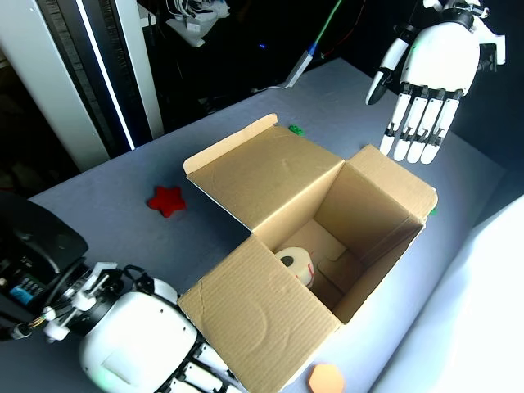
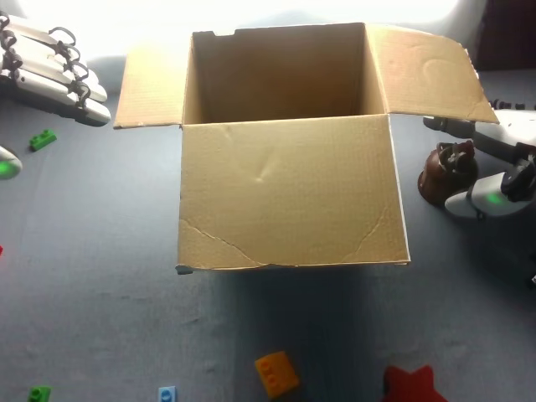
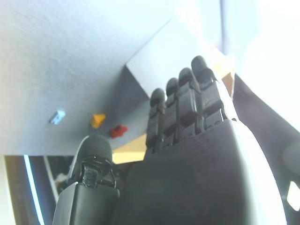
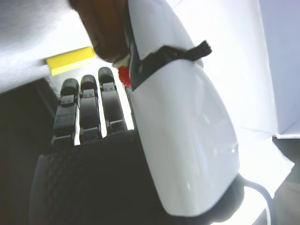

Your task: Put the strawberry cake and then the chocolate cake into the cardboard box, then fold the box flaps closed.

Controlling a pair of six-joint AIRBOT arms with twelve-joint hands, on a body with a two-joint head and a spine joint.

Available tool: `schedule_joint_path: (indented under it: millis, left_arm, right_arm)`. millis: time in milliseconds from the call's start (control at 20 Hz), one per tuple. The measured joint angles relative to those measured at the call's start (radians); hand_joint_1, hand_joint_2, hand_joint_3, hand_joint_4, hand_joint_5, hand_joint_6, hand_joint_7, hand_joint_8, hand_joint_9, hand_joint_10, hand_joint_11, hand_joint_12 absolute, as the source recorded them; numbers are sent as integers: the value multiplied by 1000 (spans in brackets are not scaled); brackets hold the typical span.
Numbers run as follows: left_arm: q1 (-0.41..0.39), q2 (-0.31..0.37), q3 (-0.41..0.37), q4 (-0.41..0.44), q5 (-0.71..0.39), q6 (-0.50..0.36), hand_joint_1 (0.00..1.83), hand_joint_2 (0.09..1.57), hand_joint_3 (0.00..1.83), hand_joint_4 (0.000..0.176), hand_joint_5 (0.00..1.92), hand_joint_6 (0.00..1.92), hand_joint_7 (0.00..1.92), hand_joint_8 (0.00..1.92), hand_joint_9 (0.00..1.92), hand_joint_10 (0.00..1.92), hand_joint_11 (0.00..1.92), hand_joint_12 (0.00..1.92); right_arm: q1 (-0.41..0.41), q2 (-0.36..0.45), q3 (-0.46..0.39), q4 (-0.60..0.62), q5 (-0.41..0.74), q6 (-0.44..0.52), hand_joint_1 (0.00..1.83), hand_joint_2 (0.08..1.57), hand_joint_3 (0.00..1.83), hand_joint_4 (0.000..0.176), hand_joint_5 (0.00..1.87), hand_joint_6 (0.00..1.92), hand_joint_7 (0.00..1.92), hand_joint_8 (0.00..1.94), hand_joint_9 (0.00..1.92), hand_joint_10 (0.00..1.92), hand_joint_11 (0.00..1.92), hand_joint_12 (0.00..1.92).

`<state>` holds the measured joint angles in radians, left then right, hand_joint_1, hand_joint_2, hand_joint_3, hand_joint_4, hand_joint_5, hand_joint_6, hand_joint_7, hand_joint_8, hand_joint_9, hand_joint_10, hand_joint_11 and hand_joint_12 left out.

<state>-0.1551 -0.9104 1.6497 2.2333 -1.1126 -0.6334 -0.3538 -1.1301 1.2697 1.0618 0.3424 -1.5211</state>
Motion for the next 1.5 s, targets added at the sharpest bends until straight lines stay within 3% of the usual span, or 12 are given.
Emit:
schedule_joint_path:
  millis: [150, 300, 400, 450, 500, 600, 700, 800, 950, 1150, 1250, 1500]
  left_arm:
    - [48, 37, -38, -63, 10, 3, 0, 1375, 0, 12, 154, 3, 137, 4, 137, 6, 0, 491]
    - [113, 55, -51, -138, 22, 35, 0, 1378, 1, 16, 162, 5, 132, 1, 134, 3, 0, 498]
    - [143, 61, -62, -201, 57, 43, 0, 1373, 0, 23, 150, 0, 132, 0, 141, 4, 0, 531]
    - [163, 61, -66, -221, 68, 54, 0, 1375, 0, 25, 140, 0, 127, 0, 136, 1, 0, 531]
    - [187, 63, -72, -236, 80, 62, 0, 1375, 0, 25, 141, 1, 127, 1, 138, 2, 0, 530]
    - [221, 66, -75, -247, 88, 84, 0, 1380, 2, 19, 151, 4, 126, 1, 135, 1, 0, 507]
    - [240, 66, -75, -280, 114, 95, 0, 1382, 2, 21, 151, 4, 128, 2, 142, 4, 0, 510]
    - [270, 66, -73, -322, 125, 101, 0, 1383, 1, 27, 150, 2, 133, 1, 149, 4, 0, 557]
    - [338, 61, -70, -359, 131, 106, 0, 1384, 1, 25, 139, 0, 128, 1, 147, 2, 0, 538]
    - [346, 43, -68, -392, 143, 109, 0, 1386, 1, 26, 135, 3, 135, 2, 157, 3, 0, 559]
    - [356, 38, -69, -412, 151, 119, 0, 1390, 1, 19, 138, 2, 129, 1, 138, 6, 0, 497]
    - [412, 35, -69, -450, 161, 132, 0, 1391, 2, 21, 128, 4, 121, 4, 136, 8, 0, 482]
  right_arm:
    - [0, 0, 0, 0, 12, 0, 1098, 1086, 0, 24, 73, 1, 81, 0, 44, 0, 0, 120]
    - [-8, -5, 2, 1, 19, -1, 1119, 1128, 8, 0, 381, 39, 508, 45, 501, 80, 0, 986]
    - [-11, -6, 2, 0, 27, 0, 1136, 1180, 6, 0, 669, 49, 806, 53, 748, 235, 219, 1342]
    - [-11, -6, 4, 0, 29, -1, 1197, 1222, 0, 0, 740, 933, 908, 997, 839, 511, 279, 1599]
    - [-11, -6, 5, 0, 36, 0, 1323, 1183, 0, 0, 765, 1081, 951, 1083, 758, 1282, 346, 1654]
    - [-11, -5, 6, 2, 40, -1, 1345, 1183, 0, 0, 806, 1098, 921, 1168, 729, 1477, 364, 1708]
    - [-13, -5, 6, 0, 38, -2, 1218, 1190, 0, 0, 824, 1133, 874, 1261, 707, 1244, 357, 1738]
    - [-9, -1, 6, 0, 25, -4, 1334, 1186, 1, 0, 812, 1140, 887, 1192, 738, 1460, 395, 1716]
    - [22, 61, -21, 1, -7, -7, 1194, 1181, 1, 0, 834, 1129, 894, 1241, 765, 1094, 411, 1714]
    - [64, 183, -79, 0, 5, -19, 1187, 1190, 0, 0, 825, 1163, 871, 1271, 740, 1163, 393, 1741]
    - [72, 232, -106, 0, 4, -28, 1333, 1182, 3, 0, 814, 1166, 880, 1198, 752, 1435, 403, 1754]
    - [185, 289, -123, -20, 35, -90, 1341, 1189, 0, 0, 803, 1140, 886, 1227, 727, 1475, 354, 1789]
